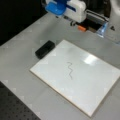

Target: Erasing curve lines

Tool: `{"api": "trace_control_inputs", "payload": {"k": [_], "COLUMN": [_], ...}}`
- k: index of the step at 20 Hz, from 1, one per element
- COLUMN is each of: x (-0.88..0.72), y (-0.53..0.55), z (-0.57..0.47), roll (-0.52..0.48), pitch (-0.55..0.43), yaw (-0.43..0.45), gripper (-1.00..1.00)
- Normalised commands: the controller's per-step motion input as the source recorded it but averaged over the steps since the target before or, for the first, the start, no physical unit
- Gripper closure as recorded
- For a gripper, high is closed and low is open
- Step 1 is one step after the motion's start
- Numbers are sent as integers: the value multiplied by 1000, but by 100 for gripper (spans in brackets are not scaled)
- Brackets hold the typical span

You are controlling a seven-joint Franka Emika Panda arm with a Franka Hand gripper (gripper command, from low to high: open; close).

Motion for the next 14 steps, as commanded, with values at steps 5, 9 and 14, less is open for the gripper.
{"api": "trace_control_inputs", "payload": {"k": [5, 9, 14], "x": [262, 313, 314], "y": [-497, -482, -375], "z": [29, 8, 33], "roll": [-22, -8, -62], "pitch": [114, 118, 122], "yaw": [215, 185, 150], "gripper": [-100, -100, -100]}}
